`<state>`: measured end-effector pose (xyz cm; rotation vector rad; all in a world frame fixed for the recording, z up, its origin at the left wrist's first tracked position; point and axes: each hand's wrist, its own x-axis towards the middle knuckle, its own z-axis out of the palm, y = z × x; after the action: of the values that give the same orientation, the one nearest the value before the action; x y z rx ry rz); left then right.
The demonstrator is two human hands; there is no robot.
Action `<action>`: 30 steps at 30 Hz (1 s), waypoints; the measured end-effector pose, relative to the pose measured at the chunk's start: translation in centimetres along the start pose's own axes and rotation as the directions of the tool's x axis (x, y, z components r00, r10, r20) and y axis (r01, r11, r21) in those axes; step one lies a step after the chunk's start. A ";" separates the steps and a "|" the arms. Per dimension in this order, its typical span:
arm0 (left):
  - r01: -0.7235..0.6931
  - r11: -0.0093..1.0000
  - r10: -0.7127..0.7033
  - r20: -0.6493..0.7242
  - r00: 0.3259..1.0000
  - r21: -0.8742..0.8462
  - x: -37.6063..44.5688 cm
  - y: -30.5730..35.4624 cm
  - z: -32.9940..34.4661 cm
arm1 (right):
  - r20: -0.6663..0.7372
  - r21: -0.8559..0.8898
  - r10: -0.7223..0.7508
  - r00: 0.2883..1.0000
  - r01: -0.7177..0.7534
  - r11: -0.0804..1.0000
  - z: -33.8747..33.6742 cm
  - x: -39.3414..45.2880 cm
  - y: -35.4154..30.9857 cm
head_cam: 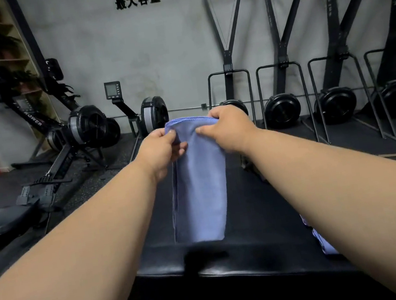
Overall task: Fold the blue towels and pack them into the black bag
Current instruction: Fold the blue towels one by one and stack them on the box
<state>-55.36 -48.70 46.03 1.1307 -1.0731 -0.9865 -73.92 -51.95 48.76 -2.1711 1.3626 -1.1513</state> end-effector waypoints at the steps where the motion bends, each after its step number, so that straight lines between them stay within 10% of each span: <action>1: -0.026 0.999 0.026 0.005 1.000 -0.024 0.5 0.8 0.2 | -0.042 -0.002 -0.016 0.999 0.016 1.000 -0.2 0.8 -0.2; 7: -0.097 0.994 0.088 0.154 0.984 0.056 -2.1 -2.2 -2.0 | -0.067 0.050 -0.099 0.993 0.102 0.993 1.9 -2.7 1.8; 12: -0.069 0.807 -0.084 0.229 0.970 0.587 -7.5 -16.9 -8.4 | 0.287 -0.115 0.007 0.958 0.027 0.993 9.2 -12.4 9.9; 17: 0.077 0.756 -0.245 0.173 0.954 0.650 -13.7 -25.8 -9.7 | 0.572 -0.121 0.133 0.810 -0.077 0.990 14.6 -20.8 14.9; 30: 0.239 0.759 -0.312 0.016 0.950 0.606 -12.8 -24.8 -7.3 | 0.420 0.158 0.341 0.841 -0.438 0.885 15.0 -20.2 17.0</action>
<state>-52.36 -38.82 19.09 1.8136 -1.3947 -0.9721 -76.78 -44.85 19.34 -1.7102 1.3207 -0.6561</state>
